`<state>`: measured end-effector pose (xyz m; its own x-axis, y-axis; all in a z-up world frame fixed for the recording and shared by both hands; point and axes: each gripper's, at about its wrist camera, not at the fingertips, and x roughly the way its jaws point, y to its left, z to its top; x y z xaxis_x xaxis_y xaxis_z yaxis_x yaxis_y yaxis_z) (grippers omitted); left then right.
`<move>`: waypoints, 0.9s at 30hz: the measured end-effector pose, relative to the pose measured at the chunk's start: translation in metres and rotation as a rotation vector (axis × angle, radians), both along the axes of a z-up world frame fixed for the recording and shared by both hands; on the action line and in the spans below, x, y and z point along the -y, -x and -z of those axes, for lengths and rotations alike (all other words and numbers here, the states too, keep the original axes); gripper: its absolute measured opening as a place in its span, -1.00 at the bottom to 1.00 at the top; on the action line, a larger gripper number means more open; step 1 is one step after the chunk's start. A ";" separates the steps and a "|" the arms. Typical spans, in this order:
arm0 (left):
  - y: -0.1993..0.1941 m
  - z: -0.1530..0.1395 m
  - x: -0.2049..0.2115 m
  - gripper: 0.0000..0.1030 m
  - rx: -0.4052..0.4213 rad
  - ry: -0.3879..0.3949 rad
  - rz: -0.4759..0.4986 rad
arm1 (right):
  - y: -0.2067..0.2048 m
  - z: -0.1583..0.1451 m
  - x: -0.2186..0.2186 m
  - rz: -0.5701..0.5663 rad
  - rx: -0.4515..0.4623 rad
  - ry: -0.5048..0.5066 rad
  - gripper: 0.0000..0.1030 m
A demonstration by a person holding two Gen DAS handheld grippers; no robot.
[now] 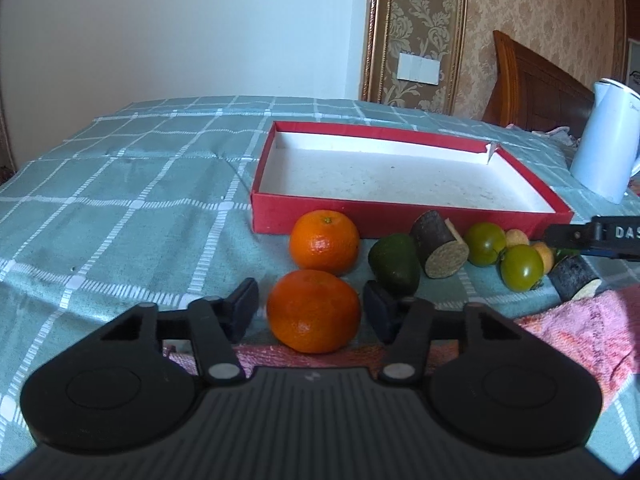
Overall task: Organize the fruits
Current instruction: 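Close the right gripper on the green cucumber chunk, then carry the cucumber into the box and open the right gripper while the left gripper grasps a mandarin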
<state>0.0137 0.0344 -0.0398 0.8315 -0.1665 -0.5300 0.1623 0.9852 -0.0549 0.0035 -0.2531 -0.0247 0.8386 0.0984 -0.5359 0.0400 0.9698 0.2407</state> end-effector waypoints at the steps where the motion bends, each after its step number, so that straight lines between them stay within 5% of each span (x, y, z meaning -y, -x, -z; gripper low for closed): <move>1: 0.000 0.000 0.000 0.00 0.000 -0.001 0.002 | -0.001 0.000 0.000 0.000 -0.002 -0.006 -0.15; 5: 0.000 0.000 0.000 0.00 0.001 0.004 0.003 | -0.003 0.000 0.000 0.007 0.005 0.010 -0.47; 15: 0.002 0.000 -0.001 -0.06 0.005 0.019 0.004 | 0.006 -0.002 0.001 0.010 0.033 0.013 -0.48; 27: 0.002 0.000 -0.003 -0.19 0.006 0.032 0.019 | 0.007 -0.039 -0.007 -0.032 0.175 0.113 -0.48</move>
<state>0.0115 0.0377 -0.0401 0.8311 -0.1995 -0.5192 0.1816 0.9796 -0.0858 -0.0035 -0.2458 0.0140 0.9173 0.0737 -0.3912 -0.0240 0.9912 0.1305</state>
